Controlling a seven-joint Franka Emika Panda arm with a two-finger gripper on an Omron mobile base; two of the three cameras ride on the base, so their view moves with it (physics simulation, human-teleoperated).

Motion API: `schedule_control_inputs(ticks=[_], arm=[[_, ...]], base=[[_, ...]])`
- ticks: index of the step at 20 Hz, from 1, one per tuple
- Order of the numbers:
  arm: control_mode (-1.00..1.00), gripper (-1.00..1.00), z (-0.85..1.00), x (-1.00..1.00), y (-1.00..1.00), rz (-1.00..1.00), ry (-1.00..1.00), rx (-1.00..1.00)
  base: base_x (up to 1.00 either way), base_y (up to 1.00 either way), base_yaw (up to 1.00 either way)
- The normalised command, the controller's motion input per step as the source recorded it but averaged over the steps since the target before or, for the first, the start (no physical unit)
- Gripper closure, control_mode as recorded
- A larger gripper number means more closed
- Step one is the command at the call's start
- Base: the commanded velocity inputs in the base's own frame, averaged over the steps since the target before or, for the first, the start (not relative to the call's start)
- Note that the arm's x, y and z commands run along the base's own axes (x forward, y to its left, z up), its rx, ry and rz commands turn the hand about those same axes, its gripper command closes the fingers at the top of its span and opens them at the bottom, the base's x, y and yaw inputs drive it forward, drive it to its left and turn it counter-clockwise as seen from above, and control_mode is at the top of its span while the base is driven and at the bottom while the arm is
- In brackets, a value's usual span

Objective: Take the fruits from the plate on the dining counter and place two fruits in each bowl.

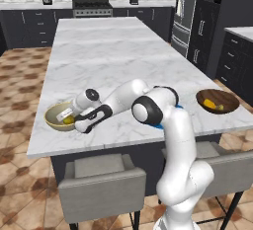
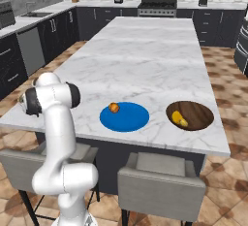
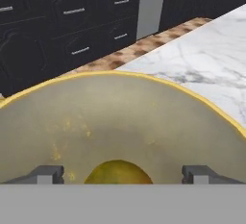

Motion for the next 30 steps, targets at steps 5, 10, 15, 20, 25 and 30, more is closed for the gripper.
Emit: schedule_control_inputs(ticks=[5, 10, 15, 20, 25, 30], arm=[[-1.0, -1.0, 0.63, -0.42, -0.48, 0.0, 0.0, 0.0], [-1.0, -1.0, 0.59, -0.38, -0.51, -0.04, 0.0, 0.0], [-1.0, -1.0, 0.48, -0.45, -0.63, -0.01, 0.04, -0.03], [-1.0, -1.0, 0.81, -0.18, -0.51, -0.07, 0.04, 0.0], [-1.0, -1.0, 0.62, -0.16, -0.71, -0.11, 0.06, 0.0], [-1.0, -1.0, 0.52, -0.17, -0.79, -0.13, 0.11, 0.0]], base=[[0.0, 0.0, 0.0], [0.0, 0.0, 0.0], [0.0, 0.0, 0.0], [0.0, 0.0, 0.0], [0.0, 0.0, 0.0], [0.0, 0.0, 0.0]])
